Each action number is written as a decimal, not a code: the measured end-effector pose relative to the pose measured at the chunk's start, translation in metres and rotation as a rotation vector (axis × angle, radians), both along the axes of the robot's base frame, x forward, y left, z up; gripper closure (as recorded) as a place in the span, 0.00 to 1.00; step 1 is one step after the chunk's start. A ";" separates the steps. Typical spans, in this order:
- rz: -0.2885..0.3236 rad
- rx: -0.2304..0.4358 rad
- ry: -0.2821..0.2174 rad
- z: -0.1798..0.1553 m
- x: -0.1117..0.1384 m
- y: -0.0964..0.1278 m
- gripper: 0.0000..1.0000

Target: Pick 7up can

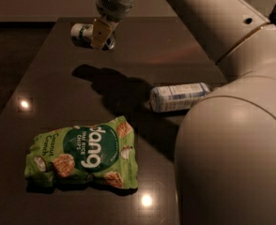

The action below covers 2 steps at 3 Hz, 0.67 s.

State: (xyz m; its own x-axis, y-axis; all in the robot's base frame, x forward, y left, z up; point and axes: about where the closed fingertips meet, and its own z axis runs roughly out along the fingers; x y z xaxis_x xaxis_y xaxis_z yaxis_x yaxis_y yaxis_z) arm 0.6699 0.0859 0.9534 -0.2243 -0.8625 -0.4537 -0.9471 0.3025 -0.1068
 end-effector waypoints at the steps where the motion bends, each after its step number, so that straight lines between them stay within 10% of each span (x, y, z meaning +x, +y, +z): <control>1: 0.060 0.027 -0.012 0.022 -0.008 -0.004 1.00; 2: 0.060 0.027 -0.012 0.022 -0.008 -0.004 1.00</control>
Offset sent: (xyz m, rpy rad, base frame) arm -0.0070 -0.0041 0.0183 0.0222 -0.0094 0.0491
